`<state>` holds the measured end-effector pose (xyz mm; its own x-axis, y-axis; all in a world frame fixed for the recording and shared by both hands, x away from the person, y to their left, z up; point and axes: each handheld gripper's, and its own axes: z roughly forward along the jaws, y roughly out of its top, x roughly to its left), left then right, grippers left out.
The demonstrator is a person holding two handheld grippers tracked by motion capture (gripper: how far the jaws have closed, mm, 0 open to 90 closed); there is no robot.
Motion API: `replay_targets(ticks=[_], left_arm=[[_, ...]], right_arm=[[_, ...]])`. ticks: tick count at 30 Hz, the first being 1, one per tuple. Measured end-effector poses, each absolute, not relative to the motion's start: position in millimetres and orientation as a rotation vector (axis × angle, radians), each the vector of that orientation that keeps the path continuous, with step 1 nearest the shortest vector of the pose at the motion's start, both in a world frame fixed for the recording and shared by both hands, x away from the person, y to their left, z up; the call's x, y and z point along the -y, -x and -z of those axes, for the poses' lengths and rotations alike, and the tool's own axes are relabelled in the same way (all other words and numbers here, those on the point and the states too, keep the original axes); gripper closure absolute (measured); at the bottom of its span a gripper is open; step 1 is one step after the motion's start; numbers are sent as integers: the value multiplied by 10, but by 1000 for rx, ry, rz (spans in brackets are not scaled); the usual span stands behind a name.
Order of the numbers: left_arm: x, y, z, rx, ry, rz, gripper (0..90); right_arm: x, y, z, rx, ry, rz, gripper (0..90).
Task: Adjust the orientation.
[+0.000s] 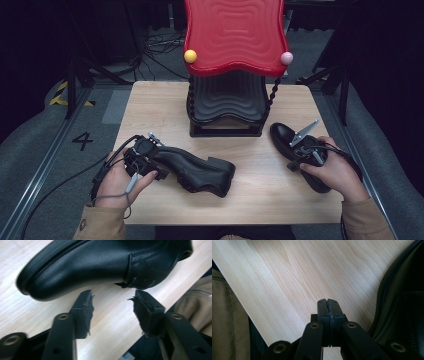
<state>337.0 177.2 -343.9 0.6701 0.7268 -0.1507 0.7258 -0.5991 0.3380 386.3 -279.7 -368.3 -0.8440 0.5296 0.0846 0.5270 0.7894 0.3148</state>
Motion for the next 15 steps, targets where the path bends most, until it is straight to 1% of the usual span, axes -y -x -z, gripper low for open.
replay_targets(ticks=[1, 2, 3, 6, 8, 10, 13, 15], left_arm=[[-1767, -3371, 3431, -1126, -2494, 3, 602], [-1764, -3372, 3414, -1112, -2481, 11, 652], [-1757, -3369, 3396, -1100, -2477, 6, 674], [-1728, -3356, 3367, -1088, -2462, 14, 722], [-1732, -3364, 3365, -1088, -2452, 16, 725], [-1728, -3364, 3369, -1094, -2453, 5, 751], [-1704, -3351, 3360, -1088, -2453, 3, 832], [-1694, -3346, 3357, -1083, -2452, -8, 856]], right_arm=[[2797, -3860, 3685, -2961, -876, -520, 900], [2798, -3856, 3684, -2957, -878, -521, 900], [2804, -3853, 3681, -2955, -878, -528, 900], [2821, -3841, 3673, -2949, -881, -561, 900], [2830, -3841, 3675, -2946, -880, -570, 900], [2829, -3844, 3673, -2946, -881, -593, 900], [2776, -3839, 3681, -2960, -840, -639, 900], [2725, -3835, 3700, -2978, -803, -682, 900]])
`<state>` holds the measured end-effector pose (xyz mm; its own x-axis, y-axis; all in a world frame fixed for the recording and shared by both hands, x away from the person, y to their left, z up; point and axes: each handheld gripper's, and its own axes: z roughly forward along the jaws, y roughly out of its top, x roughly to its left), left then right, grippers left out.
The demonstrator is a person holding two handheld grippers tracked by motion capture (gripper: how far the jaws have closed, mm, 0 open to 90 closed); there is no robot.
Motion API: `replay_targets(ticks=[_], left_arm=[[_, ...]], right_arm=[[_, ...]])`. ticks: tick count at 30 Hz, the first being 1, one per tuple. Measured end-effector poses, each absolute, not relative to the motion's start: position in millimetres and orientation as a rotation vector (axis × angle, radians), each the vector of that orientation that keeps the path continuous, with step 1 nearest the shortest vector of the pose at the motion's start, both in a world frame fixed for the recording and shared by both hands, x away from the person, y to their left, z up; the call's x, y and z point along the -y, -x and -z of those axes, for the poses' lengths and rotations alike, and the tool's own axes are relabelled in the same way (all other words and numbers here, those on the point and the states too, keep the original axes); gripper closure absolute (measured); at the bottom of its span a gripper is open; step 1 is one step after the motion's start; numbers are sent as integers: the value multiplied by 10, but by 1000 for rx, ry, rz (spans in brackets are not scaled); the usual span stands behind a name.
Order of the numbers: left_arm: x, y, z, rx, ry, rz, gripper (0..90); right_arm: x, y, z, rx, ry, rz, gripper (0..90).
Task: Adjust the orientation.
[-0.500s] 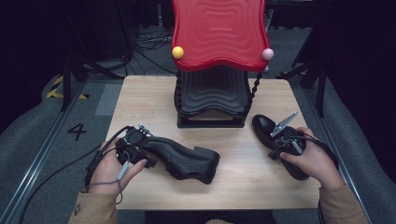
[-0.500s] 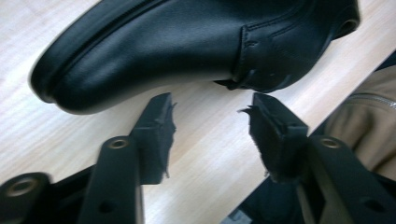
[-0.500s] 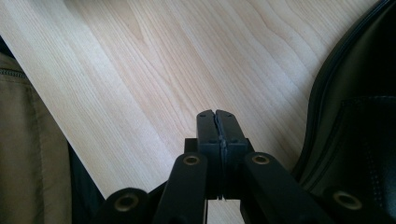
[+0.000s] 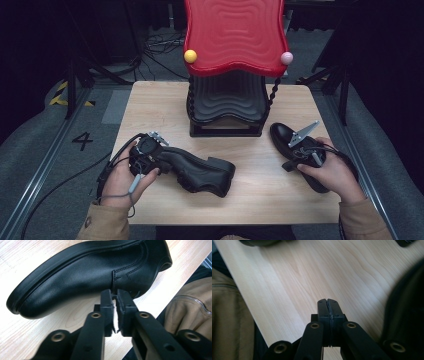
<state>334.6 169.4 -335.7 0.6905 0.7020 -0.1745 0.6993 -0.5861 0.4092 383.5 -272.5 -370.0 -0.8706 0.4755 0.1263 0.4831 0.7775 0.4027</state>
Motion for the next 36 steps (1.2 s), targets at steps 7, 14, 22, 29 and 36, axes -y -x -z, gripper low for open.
replay_targets(ticks=[7, 14, 22, 29, 36], left_arm=[[-1758, -3318, 3351, -1105, -2433, -24, 830], [-1827, -3274, 3343, -1110, -2402, -18, 823], [-1889, -3203, 3362, -1127, -2397, -14, 783], [-1958, -3151, 3379, -1150, -2375, 4, 706], [-2006, -3109, 3386, -1166, -2366, 6, 698]], right_arm=[[2517, -3828, 3713, 2927, 692, 817, 900], [2218, -3869, 3729, 2901, 556, 926, 900], [1798, -3916, 3800, 2903, 460, 948, 900], [1484, -3962, 3875, 2913, 388, 950, 900], [1349, -4006, 3901, 2907, 382, 975, 900]])
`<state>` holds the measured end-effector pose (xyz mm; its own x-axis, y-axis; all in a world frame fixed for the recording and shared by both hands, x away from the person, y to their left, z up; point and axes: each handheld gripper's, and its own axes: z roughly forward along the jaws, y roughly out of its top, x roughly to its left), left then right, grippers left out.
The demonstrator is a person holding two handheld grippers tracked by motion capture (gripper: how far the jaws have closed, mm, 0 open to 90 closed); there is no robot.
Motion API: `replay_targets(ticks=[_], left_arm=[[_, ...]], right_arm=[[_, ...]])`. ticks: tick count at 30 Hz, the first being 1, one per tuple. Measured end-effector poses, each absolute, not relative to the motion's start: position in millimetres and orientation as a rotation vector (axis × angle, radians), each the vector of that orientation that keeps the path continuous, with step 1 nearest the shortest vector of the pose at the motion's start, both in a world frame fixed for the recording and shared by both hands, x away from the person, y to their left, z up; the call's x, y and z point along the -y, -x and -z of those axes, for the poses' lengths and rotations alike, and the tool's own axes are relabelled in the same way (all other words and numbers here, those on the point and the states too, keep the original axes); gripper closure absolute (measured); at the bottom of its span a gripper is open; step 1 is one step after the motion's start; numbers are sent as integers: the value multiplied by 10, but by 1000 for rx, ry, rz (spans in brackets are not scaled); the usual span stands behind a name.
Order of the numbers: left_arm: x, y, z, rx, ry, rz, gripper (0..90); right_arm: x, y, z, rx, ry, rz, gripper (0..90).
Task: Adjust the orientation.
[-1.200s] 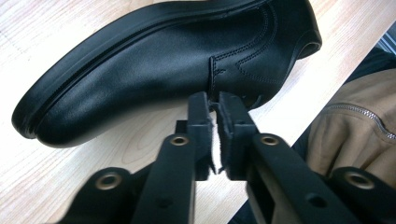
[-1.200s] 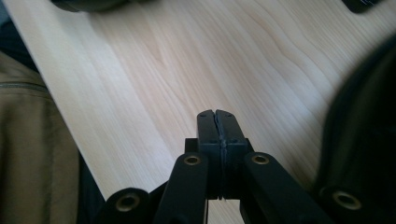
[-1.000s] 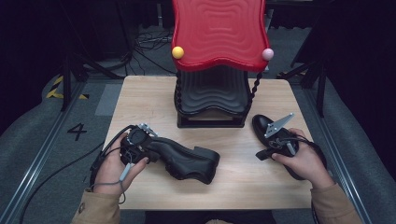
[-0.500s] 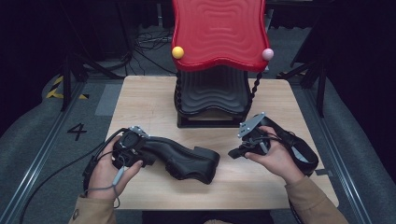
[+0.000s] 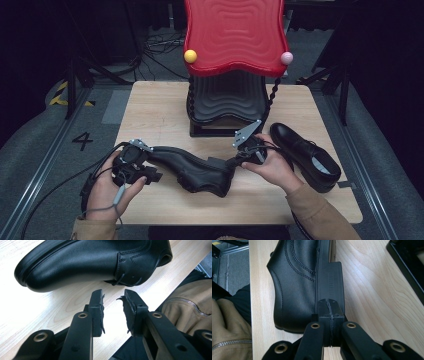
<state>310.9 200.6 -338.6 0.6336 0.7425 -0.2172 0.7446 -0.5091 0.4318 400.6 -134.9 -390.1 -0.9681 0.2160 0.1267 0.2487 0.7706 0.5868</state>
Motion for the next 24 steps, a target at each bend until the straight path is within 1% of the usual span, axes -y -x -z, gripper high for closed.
replay_targets(ticks=[5, 11, 24], left_arm=[[-2013, -3104, 3385, -1168, -2368, 5, 714], [-1993, -3116, 3390, -1170, -2372, 7, 705], [-2036, -3120, 3373, -1170, -2358, 3, 700]], right_arm=[[1297, -4034, 3936, 2918, 384, 951, 900], [1328, -4078, 3951, 2899, 416, 975, 900], [1295, -4300, 3894, 2997, 506, 894, 900]])
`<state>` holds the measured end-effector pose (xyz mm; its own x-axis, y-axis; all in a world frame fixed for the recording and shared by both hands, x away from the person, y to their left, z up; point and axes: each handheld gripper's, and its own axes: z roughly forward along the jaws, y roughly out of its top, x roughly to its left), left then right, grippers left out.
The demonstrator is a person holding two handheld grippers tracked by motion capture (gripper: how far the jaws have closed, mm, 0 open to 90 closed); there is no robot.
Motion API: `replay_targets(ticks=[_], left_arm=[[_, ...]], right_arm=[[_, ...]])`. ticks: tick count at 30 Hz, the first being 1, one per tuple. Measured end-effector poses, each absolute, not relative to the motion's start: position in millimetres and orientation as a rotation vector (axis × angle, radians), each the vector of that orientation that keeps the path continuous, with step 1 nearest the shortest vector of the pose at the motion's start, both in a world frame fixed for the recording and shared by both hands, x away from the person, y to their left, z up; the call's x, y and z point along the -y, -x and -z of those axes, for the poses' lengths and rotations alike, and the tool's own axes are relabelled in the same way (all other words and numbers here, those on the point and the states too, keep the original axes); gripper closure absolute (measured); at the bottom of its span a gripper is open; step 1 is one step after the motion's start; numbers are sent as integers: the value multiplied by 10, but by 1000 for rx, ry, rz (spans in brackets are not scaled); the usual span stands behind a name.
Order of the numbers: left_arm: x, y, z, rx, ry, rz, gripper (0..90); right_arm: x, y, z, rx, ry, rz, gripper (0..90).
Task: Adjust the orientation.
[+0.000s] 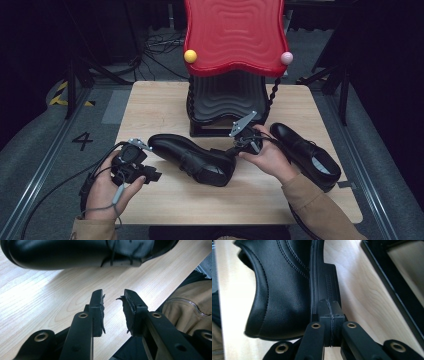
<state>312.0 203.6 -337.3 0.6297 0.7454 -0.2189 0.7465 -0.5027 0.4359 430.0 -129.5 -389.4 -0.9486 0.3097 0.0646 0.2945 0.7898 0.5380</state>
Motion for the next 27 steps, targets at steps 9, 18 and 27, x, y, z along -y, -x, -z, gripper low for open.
replay_targets(ticks=[9, 18, 27], left_arm=[[-2086, -3109, 3368, -1183, -2344, 5, 682], [-2054, -3115, 3363, -1178, -2350, 4, 664], [-2045, -3144, 3384, -1172, -2347, 22, 656]], right_arm=[[1537, -4524, 3688, -2709, -669, -893, 876], [1577, -4414, 3532, -2783, -565, -873, 797], [1345, -4305, 3567, -2934, -294, -828, 595]])
